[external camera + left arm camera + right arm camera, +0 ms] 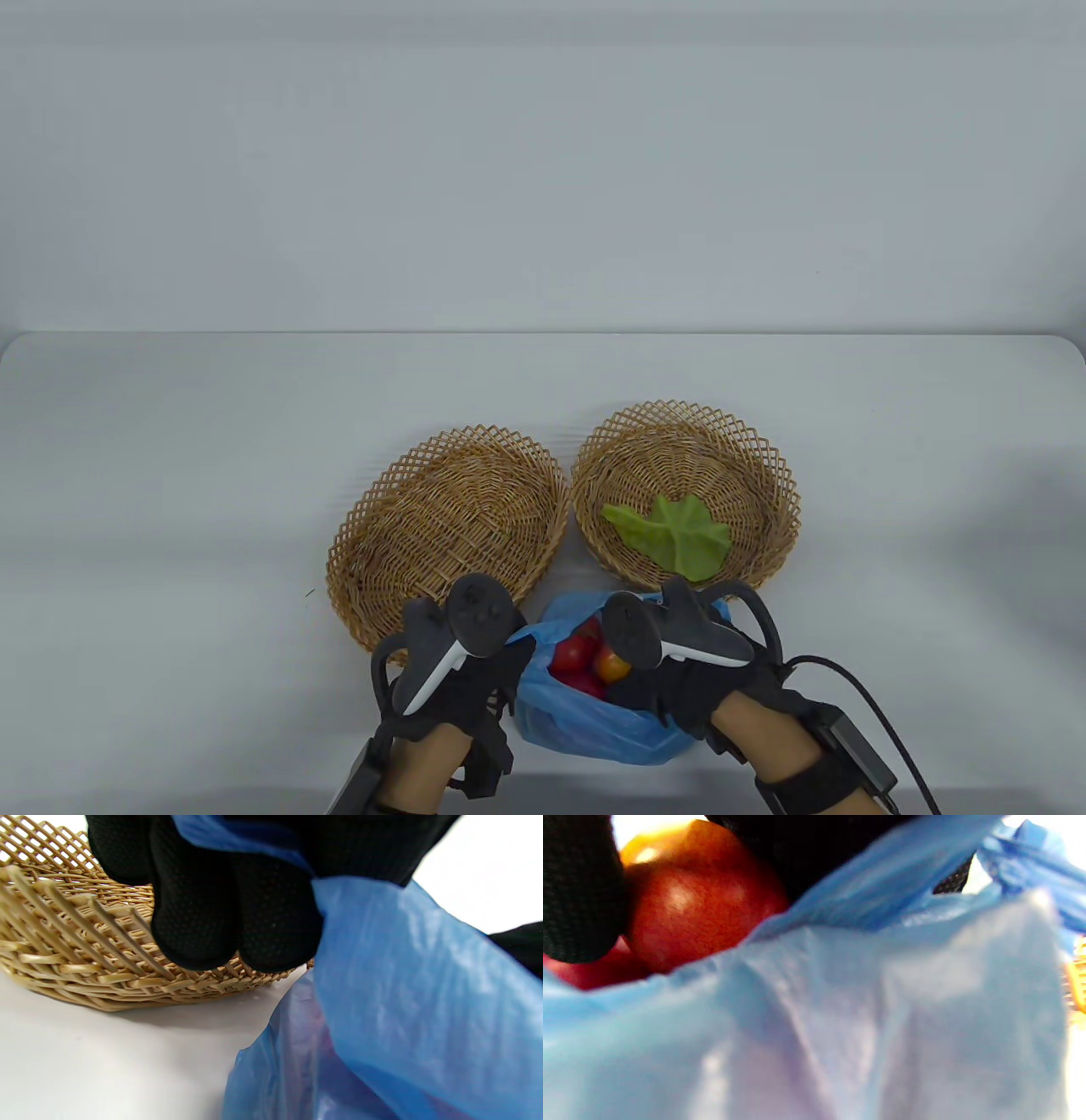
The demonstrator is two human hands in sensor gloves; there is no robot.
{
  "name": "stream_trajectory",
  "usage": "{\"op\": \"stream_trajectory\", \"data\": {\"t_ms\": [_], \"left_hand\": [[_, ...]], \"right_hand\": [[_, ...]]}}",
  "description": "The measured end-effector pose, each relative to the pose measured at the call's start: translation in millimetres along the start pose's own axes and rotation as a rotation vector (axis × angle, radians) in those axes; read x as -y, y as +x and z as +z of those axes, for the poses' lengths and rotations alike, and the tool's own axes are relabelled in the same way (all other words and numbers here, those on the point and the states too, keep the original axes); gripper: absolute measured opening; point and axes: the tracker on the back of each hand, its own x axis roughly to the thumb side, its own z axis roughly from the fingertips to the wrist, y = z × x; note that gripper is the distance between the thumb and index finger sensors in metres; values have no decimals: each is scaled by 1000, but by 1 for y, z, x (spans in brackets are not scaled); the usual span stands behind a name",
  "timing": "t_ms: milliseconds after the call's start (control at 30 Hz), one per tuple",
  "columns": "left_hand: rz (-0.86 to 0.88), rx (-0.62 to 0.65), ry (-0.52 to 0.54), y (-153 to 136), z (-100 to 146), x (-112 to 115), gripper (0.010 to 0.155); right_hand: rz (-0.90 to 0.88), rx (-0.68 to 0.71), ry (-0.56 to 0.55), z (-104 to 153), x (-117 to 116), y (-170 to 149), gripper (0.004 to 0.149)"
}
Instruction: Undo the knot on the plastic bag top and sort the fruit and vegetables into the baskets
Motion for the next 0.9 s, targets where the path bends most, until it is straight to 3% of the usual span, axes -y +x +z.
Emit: {"op": "stream_trajectory", "data": {"t_ms": [433,533,700,900], "left_hand": [[30,18,-24,-1,0,-2,43],[76,49,-50,-3,1,-6,50],[267,184,-31,-5,12,-24,76],[365,451,80,12,37,-37,89]], "right_hand": [[-537,80,-83,10,23,-41,92],[-655,86,-141,13,26,-45,92],[-805,49,-257,20,30,-49,92],[-919,77,-276,29,37,-36,91]]}}
